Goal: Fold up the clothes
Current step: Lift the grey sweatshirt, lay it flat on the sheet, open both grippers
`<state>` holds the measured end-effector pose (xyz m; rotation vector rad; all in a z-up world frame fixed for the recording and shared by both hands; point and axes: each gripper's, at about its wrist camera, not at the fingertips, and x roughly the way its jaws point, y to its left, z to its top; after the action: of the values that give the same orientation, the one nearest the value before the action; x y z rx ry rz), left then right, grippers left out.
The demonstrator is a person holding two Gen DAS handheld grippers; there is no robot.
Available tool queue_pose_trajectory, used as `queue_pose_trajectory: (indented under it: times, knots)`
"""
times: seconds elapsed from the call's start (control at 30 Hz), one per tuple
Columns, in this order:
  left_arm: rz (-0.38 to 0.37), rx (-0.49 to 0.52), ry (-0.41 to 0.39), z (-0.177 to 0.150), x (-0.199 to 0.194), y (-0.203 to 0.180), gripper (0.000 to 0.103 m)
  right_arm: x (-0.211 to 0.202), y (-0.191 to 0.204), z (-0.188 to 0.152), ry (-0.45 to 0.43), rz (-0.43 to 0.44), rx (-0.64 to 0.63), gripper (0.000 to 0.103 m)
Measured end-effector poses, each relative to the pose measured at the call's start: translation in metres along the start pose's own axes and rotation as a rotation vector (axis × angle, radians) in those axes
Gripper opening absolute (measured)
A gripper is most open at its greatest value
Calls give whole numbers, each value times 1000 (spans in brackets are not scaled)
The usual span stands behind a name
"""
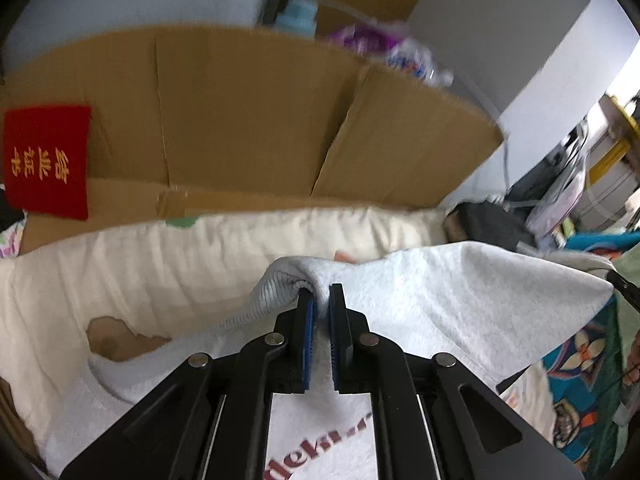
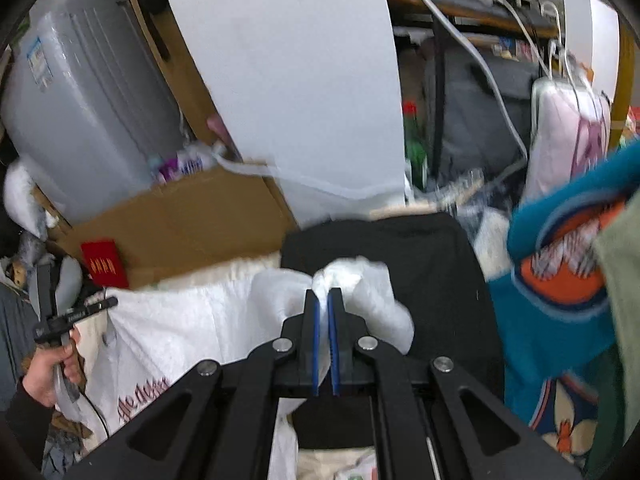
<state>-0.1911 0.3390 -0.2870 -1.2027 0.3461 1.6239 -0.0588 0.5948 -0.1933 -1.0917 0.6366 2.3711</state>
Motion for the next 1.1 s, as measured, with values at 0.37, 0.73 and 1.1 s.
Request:
queue_pose_trajectory:
  times: [0.37,0.73,1.1]
  knots:
    - [23,18,148,-28,13,14,29,25,-32,-53,165,-77,35,5]
    - [125,20,146,-34,-51,102,29,-4,-40,-72,232,-189,-16,9]
    - [195,-70,230,-55,-68,218,29,32,34,-45,191,-120,-169,9]
